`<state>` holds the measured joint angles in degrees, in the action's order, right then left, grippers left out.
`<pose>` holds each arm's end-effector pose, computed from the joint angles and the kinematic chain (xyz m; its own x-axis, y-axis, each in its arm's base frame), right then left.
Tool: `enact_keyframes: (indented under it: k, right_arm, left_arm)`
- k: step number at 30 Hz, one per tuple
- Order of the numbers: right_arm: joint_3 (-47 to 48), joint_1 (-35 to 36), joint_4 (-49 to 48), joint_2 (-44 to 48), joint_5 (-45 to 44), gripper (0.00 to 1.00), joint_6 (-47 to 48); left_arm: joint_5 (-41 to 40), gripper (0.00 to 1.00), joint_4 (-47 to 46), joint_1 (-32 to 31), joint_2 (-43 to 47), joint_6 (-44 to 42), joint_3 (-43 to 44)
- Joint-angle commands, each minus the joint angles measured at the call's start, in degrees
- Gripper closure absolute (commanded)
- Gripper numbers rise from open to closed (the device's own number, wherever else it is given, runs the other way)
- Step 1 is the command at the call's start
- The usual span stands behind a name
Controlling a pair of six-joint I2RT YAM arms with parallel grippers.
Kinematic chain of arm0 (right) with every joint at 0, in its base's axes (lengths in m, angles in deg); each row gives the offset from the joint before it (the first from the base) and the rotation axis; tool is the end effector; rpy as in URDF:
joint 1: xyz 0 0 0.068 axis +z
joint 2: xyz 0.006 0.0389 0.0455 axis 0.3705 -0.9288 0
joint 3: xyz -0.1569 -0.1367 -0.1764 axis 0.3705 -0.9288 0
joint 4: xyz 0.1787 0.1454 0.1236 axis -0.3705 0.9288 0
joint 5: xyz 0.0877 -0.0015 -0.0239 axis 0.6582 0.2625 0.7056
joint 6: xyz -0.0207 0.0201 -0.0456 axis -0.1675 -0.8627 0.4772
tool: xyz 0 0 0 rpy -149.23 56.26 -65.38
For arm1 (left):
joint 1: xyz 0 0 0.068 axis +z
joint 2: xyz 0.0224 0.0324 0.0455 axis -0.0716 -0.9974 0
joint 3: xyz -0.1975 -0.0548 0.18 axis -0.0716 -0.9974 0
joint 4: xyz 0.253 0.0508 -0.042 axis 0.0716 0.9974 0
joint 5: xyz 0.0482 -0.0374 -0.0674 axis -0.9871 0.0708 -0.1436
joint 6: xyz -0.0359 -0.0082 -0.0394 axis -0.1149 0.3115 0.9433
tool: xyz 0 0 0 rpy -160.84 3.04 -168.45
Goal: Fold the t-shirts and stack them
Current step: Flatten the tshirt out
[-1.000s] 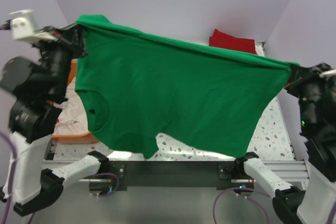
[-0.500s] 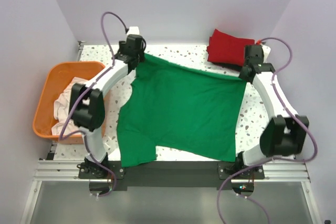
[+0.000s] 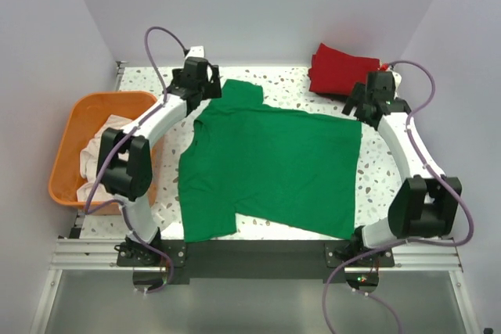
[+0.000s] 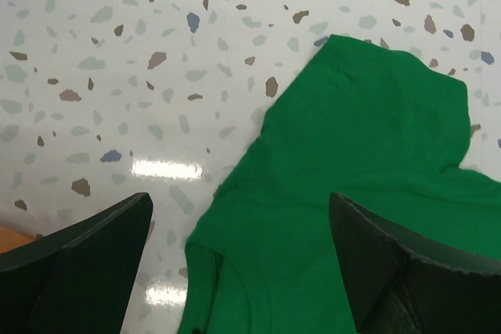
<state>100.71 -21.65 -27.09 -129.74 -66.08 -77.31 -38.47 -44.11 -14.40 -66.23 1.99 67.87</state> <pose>0.3355 -0.0107 0.2997 -0.6000 0.3522 -0.7183 0.4707 0.8814 0.0390 0.4246 -0.1287 0.2649 -0.5362 -0.1318 -0.8337 -0.1539 0.9864 -0.0570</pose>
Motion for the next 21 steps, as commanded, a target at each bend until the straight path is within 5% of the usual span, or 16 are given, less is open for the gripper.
enact_keyframes:
  k: [1, 9, 21]
  right_arm:
    - [-5.2, 0.7, -0.9, 6.0, 4.6, 0.01, -0.6]
    - [-9.5, 3.2, -2.4, 2.8, 6.9, 0.01, 1.1]
    - [0.5, 3.2, -7.8, -17.5, 6.6, 0.01, 8.0]
  left_arm:
    - [5.7, 0.0, -2.9, -0.1, 6.7, 3.7, -7.2]
    - [12.0, 0.0, -8.4, -1.7, 9.2, 4.9, -16.1]
    - [11.7, 0.0, -4.4, -1.5, -8.9, 3.7, -2.8]
